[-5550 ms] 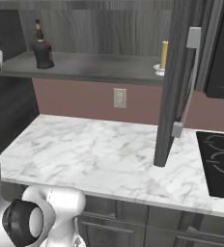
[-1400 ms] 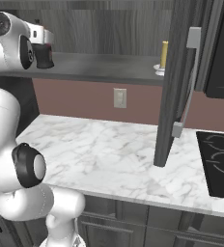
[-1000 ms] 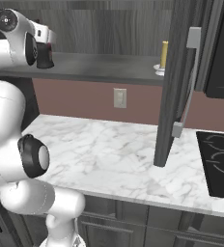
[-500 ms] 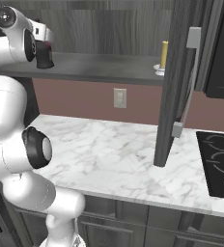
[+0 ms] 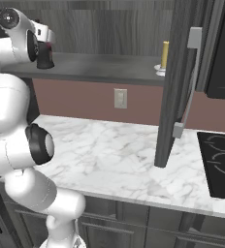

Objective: Get the candle and the liquor from the cabinet and move them to the dining counter.

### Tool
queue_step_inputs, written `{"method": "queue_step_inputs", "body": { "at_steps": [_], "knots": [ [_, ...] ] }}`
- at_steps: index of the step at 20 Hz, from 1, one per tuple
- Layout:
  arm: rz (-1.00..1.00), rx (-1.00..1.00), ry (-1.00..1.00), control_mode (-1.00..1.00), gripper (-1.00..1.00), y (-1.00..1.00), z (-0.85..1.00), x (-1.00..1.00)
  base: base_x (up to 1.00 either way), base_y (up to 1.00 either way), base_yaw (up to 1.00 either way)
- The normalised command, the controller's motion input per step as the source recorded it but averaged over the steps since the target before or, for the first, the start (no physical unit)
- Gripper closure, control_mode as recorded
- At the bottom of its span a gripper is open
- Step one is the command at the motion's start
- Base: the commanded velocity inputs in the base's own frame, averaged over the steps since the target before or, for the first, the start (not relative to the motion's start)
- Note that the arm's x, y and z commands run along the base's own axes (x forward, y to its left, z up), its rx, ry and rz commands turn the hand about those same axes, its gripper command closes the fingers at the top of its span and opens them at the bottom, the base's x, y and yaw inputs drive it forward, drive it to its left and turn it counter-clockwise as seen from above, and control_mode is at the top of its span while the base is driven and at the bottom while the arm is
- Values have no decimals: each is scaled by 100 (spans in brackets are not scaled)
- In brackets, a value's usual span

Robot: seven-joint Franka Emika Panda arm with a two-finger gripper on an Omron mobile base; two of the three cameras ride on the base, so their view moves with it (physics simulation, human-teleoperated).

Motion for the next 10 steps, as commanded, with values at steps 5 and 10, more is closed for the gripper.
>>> {"method": "queue_step_inputs", "body": {
  "at_steps": [5,10],
  "knots": [
    [0,0,0,-100,-100,0,-1,15,0,0,0],
    [0,-1,0,-100,-100,0,0,11,0,0,0]
  ]
}}
